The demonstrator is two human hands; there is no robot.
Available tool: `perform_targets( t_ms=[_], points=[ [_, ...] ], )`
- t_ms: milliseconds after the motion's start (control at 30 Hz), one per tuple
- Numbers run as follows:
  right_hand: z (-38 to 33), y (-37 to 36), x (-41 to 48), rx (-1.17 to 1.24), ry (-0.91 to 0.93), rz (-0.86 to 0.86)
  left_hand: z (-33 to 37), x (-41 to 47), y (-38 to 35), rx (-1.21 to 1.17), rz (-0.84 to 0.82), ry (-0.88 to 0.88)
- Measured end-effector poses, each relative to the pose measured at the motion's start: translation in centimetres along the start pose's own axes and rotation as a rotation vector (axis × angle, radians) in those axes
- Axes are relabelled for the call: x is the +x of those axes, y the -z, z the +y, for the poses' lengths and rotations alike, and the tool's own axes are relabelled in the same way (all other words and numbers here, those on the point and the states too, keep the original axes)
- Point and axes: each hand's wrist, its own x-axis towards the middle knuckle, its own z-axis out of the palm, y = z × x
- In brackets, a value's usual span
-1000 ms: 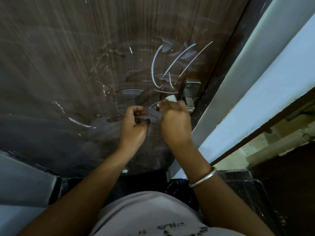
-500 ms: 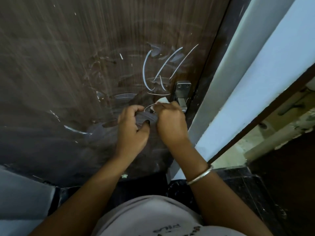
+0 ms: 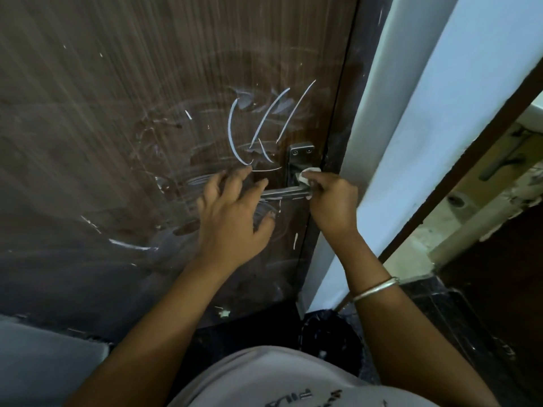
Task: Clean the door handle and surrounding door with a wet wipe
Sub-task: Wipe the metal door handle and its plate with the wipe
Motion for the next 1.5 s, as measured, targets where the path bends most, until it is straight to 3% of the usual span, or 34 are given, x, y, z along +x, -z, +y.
perform_targets(
  t_ms=[133,233,567,1500],
  points=[
    [0.8,0.2,-1.1,0.441,-0.397,0.03,0.2,0.3,-0.1,0.002,-0.074,0.012],
    [0.6,-0.5,-0.7,0.677,-0.544,0.035,0.8,0.7,-0.2,0.01,-0.118,0.005],
    [1.2,-0.4,-2.0,0.801,-0.554,0.047,2.3,1.9,-1.1,0.097,-0.192,-0.028],
    [1.2,-2.0,-1.9,0.633,-0.501,0.09,1.9,1.6,-1.9,0.008,-0.167,0.029]
  ],
)
